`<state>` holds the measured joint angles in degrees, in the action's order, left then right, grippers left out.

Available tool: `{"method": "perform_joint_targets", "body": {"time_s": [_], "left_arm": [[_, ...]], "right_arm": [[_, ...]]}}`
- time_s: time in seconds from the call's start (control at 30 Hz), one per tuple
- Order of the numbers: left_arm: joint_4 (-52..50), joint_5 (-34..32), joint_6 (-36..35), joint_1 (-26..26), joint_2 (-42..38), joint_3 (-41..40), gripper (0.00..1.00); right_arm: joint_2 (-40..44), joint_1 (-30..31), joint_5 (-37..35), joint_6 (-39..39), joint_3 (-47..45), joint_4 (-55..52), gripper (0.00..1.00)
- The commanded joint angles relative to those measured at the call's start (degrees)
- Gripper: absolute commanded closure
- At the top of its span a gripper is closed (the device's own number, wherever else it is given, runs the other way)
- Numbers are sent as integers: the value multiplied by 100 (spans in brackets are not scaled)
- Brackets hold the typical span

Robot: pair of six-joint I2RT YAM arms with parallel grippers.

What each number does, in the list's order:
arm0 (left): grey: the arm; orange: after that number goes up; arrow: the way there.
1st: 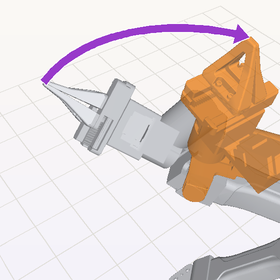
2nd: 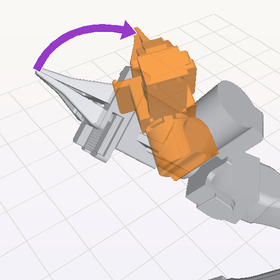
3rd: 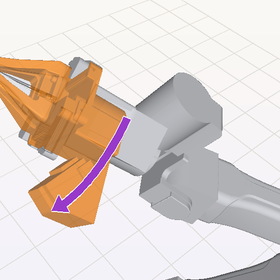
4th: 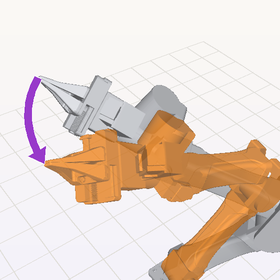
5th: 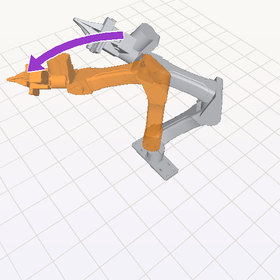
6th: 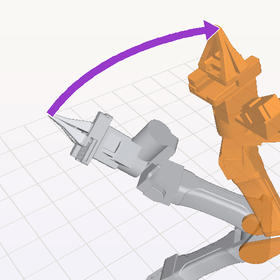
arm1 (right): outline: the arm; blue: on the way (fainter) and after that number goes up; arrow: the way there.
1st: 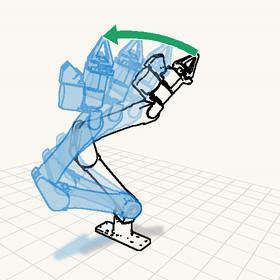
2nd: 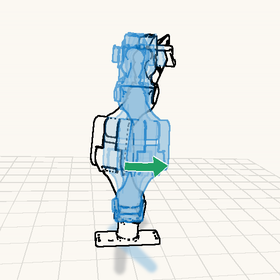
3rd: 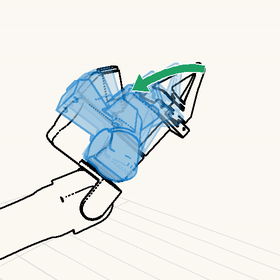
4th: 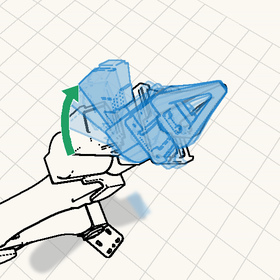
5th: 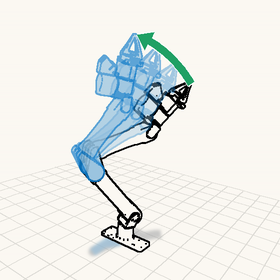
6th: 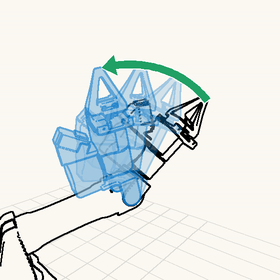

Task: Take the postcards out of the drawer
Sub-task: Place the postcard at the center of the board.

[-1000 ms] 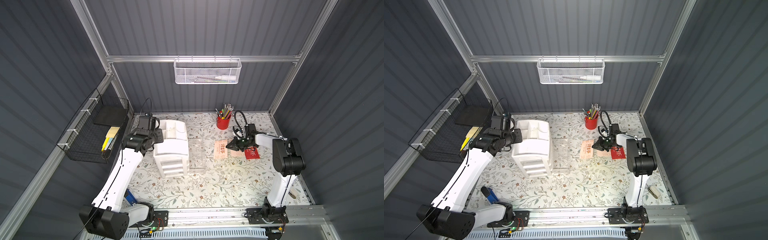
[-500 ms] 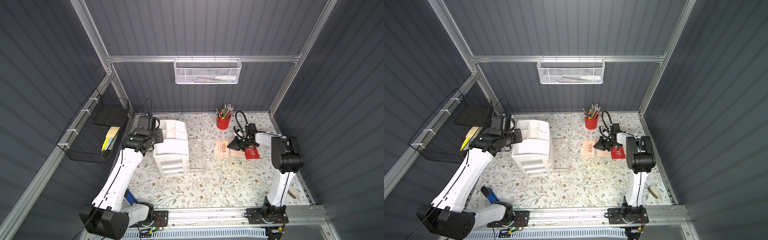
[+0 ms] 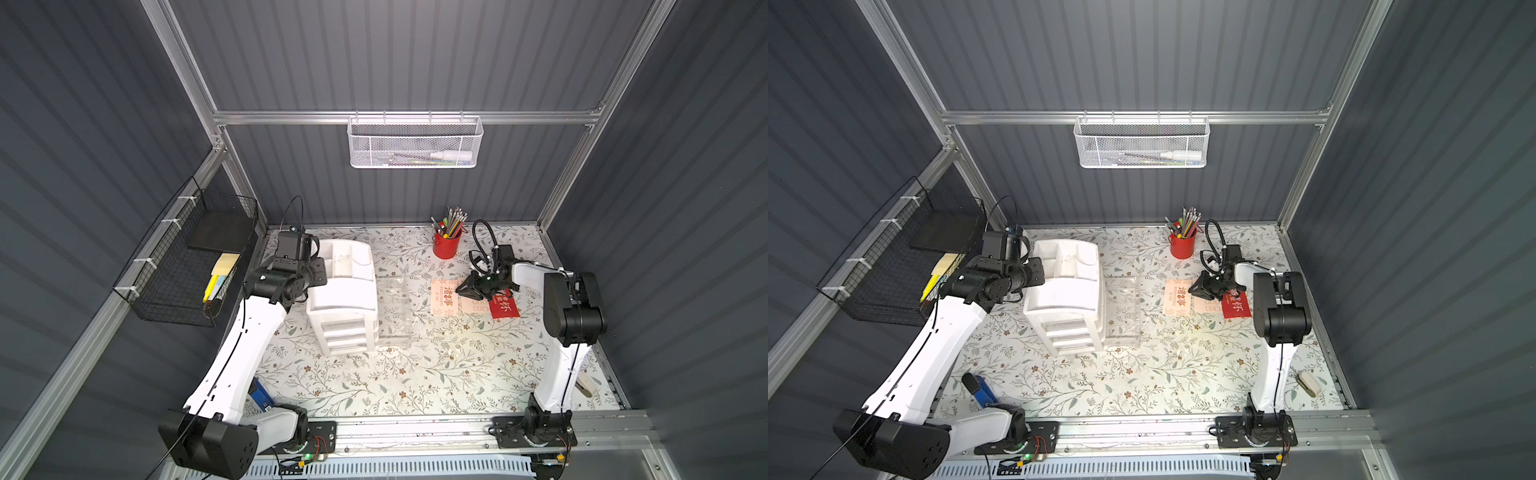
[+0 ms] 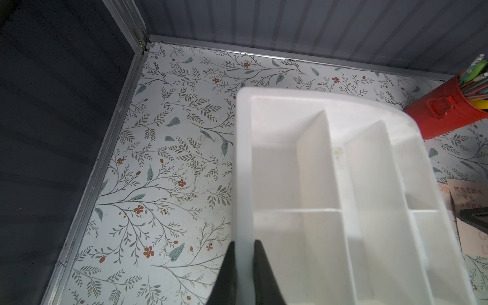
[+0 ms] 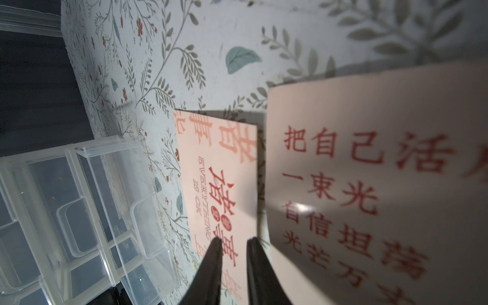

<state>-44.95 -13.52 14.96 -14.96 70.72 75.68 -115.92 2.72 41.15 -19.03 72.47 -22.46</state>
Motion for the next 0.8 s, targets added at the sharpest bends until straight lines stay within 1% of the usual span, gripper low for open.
{"method": "perform_joint_targets", "body": {"time_s": [0.0, 0.2, 0.5, 0.63, 0.77], "left_arm": [[56, 7, -204, 2, -32, -68, 100], [56, 22, -213, 2, -28, -71, 100], [74, 34, -222, 2, -18, -105, 100], [83, 30, -257, 2, -36, -102, 100], [98, 35, -261, 1, -29, -115, 100]], "right_arm": [[-109, -12, -5, 107, 155, -126, 77], [97, -4, 10, 51, 56, -100, 77], [921, 60, 128, -215, -588, 274, 78], [1221, 218, 78, -323, -876, 425, 81], [1313, 512, -2, -432, -1032, 554, 87]]}}
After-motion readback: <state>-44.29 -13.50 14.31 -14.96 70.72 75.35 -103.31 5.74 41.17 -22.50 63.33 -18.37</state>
